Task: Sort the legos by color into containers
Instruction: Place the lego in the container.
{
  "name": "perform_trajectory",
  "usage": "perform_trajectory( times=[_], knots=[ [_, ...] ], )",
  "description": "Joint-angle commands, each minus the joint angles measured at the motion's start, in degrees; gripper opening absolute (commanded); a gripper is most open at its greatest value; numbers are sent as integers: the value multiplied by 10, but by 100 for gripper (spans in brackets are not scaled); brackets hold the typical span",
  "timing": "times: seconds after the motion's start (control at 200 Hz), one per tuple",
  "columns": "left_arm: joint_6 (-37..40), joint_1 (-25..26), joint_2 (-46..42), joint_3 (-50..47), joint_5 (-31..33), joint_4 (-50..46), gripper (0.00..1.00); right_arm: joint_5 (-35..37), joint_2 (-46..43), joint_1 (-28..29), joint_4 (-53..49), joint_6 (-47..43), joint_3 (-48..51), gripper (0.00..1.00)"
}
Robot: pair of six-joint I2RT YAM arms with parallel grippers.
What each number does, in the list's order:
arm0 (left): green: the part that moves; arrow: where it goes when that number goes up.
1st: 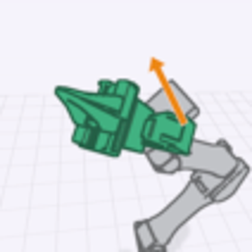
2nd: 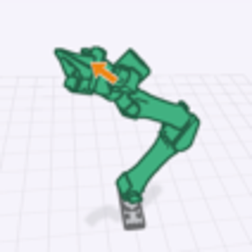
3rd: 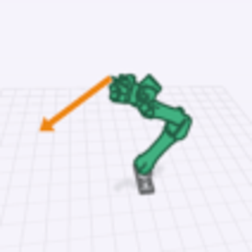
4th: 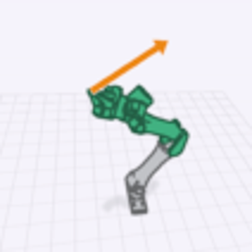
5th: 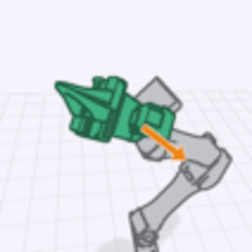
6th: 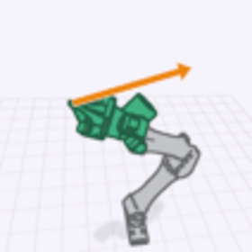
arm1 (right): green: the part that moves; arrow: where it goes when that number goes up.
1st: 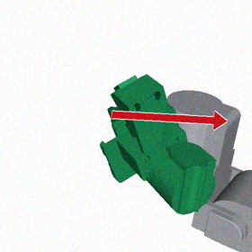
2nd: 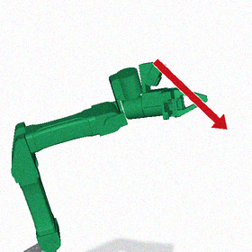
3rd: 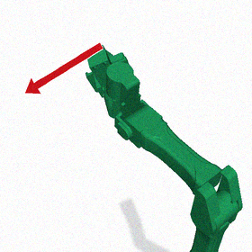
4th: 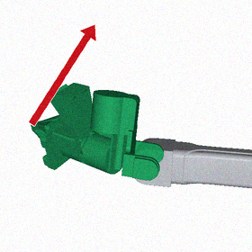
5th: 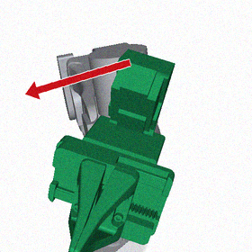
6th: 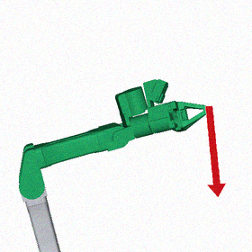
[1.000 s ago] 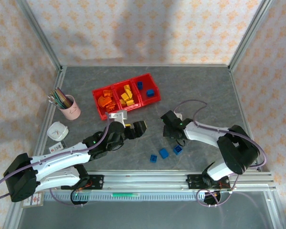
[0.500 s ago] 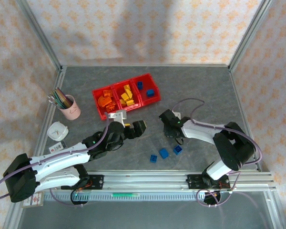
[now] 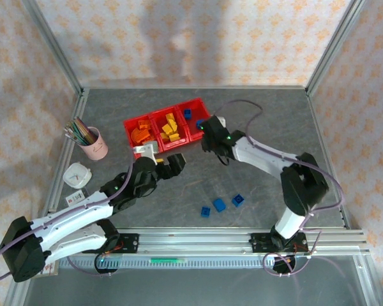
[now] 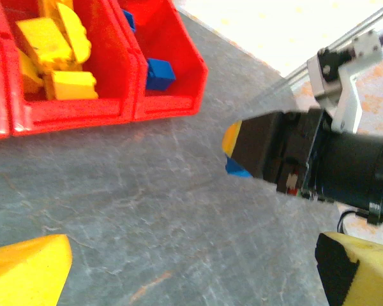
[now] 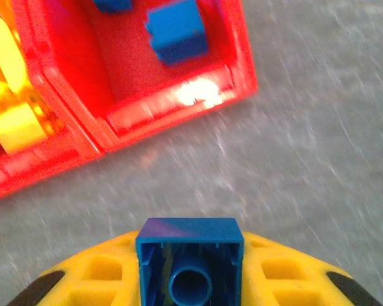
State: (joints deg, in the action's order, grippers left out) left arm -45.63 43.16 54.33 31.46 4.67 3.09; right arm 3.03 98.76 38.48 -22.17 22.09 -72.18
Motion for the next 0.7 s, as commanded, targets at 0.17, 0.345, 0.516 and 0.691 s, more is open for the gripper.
perform_trajectory(
  times=[0.17, 0.345, 0.516, 0.691],
  knots=[
    [37, -64, -1, 29, -45, -26, 99, 8, 186, -42, -8, -56, -224, 29],
    [43, -79, 2, 33, -51, -25, 99, -3, 273, -57, -23, -77, -338, 31],
    [50, -83, 7, 38, -55, -30, 99, -9, 303, -59, -30, -102, -395, 39],
    [50, -83, 13, 42, -60, -31, 99, -17, 276, -59, -35, -106, -395, 51]
  ],
)
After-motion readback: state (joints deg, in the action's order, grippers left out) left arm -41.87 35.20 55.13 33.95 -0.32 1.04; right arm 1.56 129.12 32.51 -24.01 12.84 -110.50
